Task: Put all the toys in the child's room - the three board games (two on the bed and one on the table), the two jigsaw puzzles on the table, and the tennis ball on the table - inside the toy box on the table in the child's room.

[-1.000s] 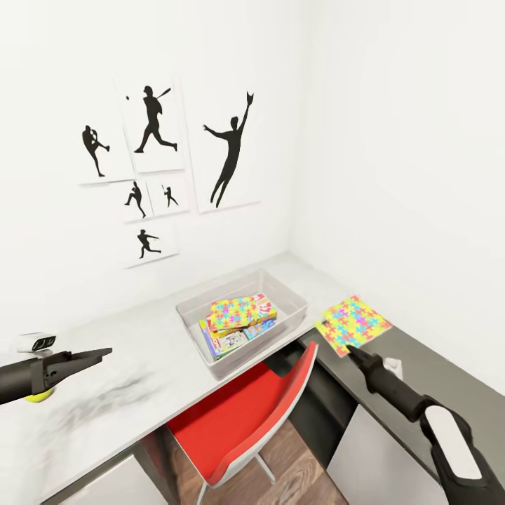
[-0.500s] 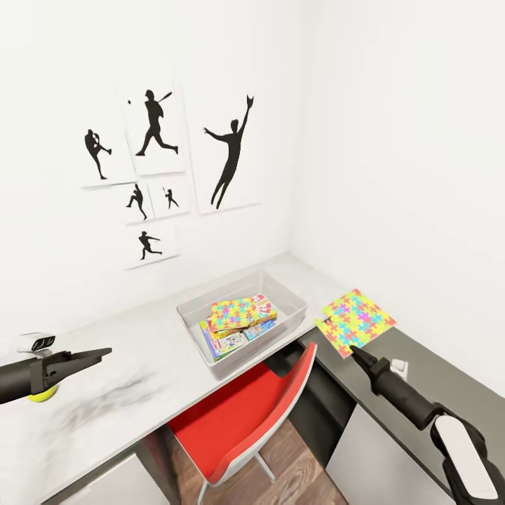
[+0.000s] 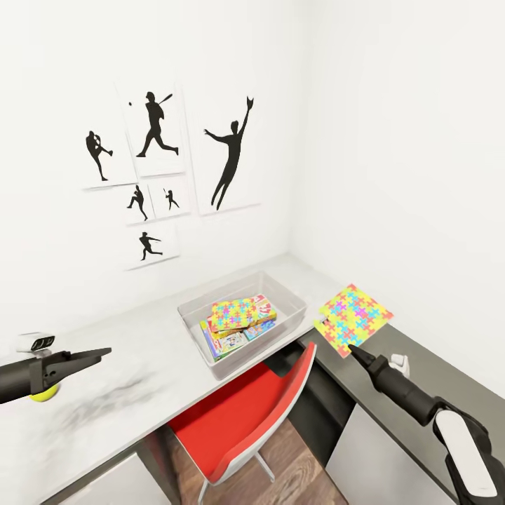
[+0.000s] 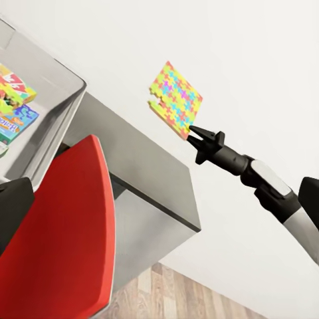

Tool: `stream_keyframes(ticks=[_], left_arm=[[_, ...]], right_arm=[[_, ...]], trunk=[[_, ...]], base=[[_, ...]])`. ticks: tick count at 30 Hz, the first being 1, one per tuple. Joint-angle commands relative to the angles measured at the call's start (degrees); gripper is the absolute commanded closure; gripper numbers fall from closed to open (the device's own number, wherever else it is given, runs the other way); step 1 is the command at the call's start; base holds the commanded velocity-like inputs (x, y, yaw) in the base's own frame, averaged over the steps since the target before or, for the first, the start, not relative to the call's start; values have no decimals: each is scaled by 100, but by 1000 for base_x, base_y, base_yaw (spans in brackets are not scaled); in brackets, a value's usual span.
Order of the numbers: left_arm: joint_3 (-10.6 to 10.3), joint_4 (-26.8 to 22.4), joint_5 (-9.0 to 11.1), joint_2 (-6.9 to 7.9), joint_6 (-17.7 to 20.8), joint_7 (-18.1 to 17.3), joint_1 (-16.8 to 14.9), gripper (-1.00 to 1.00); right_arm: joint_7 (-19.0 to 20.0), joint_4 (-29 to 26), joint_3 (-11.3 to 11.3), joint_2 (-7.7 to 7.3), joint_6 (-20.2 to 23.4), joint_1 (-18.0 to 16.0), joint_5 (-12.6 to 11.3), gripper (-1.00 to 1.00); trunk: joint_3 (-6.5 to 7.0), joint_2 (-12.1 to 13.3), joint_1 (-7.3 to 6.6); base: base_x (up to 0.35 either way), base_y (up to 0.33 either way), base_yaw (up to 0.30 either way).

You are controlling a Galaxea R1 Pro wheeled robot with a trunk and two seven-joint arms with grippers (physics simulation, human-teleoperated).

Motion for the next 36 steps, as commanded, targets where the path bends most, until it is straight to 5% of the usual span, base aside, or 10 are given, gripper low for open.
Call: stream_keyframes(ticks=[1, 18, 36], left_arm=[[1, 1, -5, 6, 61, -24, -5, -100], [-7, 7, -20, 45, 298, -24, -13, -100], [11, 47, -49, 190, 506, -24, -22, -100]], right_arm=[[11, -12, -9, 1, 38, -6, 6, 100], [-7, -1103, 31, 11, 196, 376, 39, 100], [-66, -1271, 47, 45, 719, 407, 50, 100]], trunk=[[-12, -12, 4], [98, -12, 4], [172, -12, 4]], base=[[0, 0, 0], [0, 0, 118], [0, 0, 220]])
